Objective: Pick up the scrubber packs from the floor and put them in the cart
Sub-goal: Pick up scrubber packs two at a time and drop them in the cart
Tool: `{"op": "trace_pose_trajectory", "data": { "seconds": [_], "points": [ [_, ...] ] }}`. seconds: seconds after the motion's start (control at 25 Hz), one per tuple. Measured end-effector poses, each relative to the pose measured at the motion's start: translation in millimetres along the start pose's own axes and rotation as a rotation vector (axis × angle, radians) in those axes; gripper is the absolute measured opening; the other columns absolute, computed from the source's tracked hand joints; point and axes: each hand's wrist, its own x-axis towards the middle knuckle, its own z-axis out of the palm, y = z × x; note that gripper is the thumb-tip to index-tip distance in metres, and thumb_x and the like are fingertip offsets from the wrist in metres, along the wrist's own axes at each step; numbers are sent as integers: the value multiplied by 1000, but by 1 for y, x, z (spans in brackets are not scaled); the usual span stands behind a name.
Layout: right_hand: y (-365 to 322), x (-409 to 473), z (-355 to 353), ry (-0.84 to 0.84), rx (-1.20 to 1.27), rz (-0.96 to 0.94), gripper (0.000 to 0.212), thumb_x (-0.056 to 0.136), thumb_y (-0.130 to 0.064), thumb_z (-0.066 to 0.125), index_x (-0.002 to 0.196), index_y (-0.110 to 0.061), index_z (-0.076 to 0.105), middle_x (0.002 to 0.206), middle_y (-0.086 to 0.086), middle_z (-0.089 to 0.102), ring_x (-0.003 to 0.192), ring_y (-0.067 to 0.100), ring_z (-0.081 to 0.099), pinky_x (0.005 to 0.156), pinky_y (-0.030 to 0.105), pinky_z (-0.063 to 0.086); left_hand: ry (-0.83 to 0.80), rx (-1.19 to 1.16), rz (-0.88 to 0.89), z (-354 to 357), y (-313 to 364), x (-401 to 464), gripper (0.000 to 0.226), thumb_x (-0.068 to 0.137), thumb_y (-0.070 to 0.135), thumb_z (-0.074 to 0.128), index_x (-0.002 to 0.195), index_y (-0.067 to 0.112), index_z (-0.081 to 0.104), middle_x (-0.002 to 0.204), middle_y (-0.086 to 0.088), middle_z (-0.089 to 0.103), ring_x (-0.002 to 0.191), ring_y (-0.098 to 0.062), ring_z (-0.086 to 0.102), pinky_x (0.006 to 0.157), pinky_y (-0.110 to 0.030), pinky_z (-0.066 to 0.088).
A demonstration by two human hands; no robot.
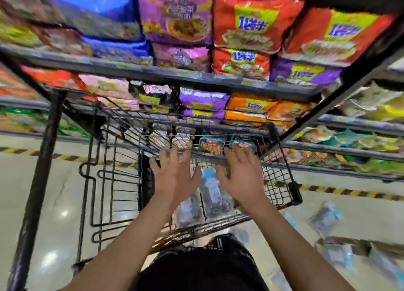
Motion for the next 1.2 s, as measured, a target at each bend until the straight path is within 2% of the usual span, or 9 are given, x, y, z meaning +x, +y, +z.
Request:
{"op": "trace_pose_trajectory", "data": {
  "seconds": [0.08,0.2,0.28,0.44,0.64,0.76,0.88,1.04,1.2],
  "points": [
    [10,-12,-17,83,29,30,61,90,-55,52,136,-17,60,141,12,61,128,44,54,105,60,44,58,49,67,-11,20,3,62,94,59,40,144,23,48,159,-13,36,148,-45,25,112,-72,17],
    [50,-60,-41,142,13,223,63,88,-54,56,138,-17,62,142,11,61,129,44,54,105,60,45,90,82,263,-20,79,-8,59,94,58,44,141,23,52,158,-11,40,146,-44,29,113,-73,17],
    [77,-97,-54,197,3,295,64,87,-55,56,138,-16,63,142,13,62,126,45,56,101,58,47,70,125,357,-18,122,-19,60,95,59,39,142,25,49,160,-11,36,148,-42,27,114,-71,14],
    [144,-219,-73,282,-14,609,63,89,-56,56,138,-16,62,139,13,63,125,44,56,101,56,48,38,143,649,8,229,-79,67,84,61,36,131,22,61,144,-12,54,136,-42,42,111,-71,22],
    [196,-389,-70,353,-36,945,65,91,-59,49,137,-15,61,138,12,62,123,43,57,98,54,47,-37,238,994,61,340,-192,66,84,61,37,127,21,66,137,-13,59,129,-42,50,106,-69,27],
    [202,-488,-63,411,-60,1170,66,90,-60,46,138,-16,61,141,11,61,124,44,56,97,53,47,-82,253,1206,95,383,-266,68,83,60,37,129,20,66,135,-15,61,125,-42,54,103,-70,31],
    [192,-573,-49,466,-52,1383,66,90,-57,47,137,-15,62,141,14,61,123,47,57,99,56,48,-121,273,1392,122,413,-332,69,84,60,37,134,19,63,138,-17,58,128,-44,51,105,-71,23],
    [163,-647,-33,493,-41,1619,63,90,-57,53,137,-16,63,142,14,61,124,47,56,100,56,48,-153,303,1596,143,437,-403,65,81,58,42,127,19,66,132,-16,62,124,-42,55,104,-69,28],
    [137,-694,-18,462,23,1846,69,90,-64,44,141,-19,60,147,12,58,131,46,52,105,57,44,-205,343,1793,163,454,-465,59,82,57,45,123,20,68,128,-16,65,117,-43,59,102,-70,34]
  ]
}}
